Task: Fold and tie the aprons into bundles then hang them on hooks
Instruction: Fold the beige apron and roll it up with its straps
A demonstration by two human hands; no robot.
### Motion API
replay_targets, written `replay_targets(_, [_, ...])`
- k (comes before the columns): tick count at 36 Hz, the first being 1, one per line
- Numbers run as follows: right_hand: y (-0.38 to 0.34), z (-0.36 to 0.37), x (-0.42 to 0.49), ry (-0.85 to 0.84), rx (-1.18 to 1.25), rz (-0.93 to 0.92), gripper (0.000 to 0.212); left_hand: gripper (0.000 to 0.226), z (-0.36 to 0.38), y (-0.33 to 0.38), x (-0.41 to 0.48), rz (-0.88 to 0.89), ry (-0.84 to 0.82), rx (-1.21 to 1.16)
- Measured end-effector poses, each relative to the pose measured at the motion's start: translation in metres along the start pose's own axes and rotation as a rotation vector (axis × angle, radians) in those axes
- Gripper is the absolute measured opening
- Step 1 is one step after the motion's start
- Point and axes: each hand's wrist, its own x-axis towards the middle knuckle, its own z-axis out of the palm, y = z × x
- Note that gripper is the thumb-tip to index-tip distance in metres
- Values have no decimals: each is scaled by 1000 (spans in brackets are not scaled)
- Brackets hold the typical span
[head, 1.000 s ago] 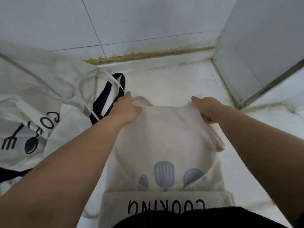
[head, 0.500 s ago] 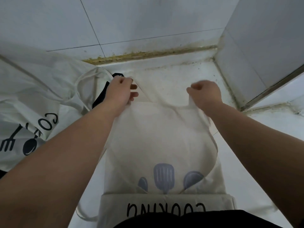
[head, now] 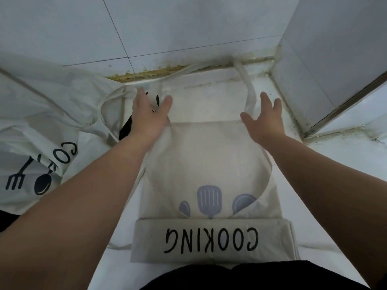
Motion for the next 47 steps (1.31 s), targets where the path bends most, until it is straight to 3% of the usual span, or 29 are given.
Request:
replay_targets(4, [7, 1, -12, -16, -50, -37, 51, 71, -2, -19, -18, 109, -77, 299])
replay_targets(7, [12, 2, -33, -17, -54, -73, 43, 54, -3, -29, -46, 185, -89, 349])
replay_targets(12, [31, 4, -78, -30, -44, -98, 38, 45, -6, -43, -98, 283, -81, 402])
replay_targets(16, [60, 2, -113, -18, -69, -41, 41, 46, -5, -55, -139, 202, -71, 401])
replay_targets(19, [77, 0, -132, -29, -103, -22, 43, 55, -3, -65, -160, 89, -153, 572])
replay_targets(22, [88, 2, -151, -113, -167, -74, 47, 67, 3, -79, -183, 11, -265, 766])
replay_targets(29, [109, 20, -181, -316, -507, -268, 66, 73, -1, -105, -214, 8, -295, 931])
replay_targets(37, [120, 24, -196, -232, -627, -234, 69, 75, -3, -112, -243, -20, -284, 967])
replay_targets(42, [114, 20, -196, -124, -624, -221, 45, 74, -4, -110, -250, -19, -243, 949])
replay_targets(47, [100, 10, -177, -35, -411, -112, 37, 68, -10, -99, -246, 26, -155, 853])
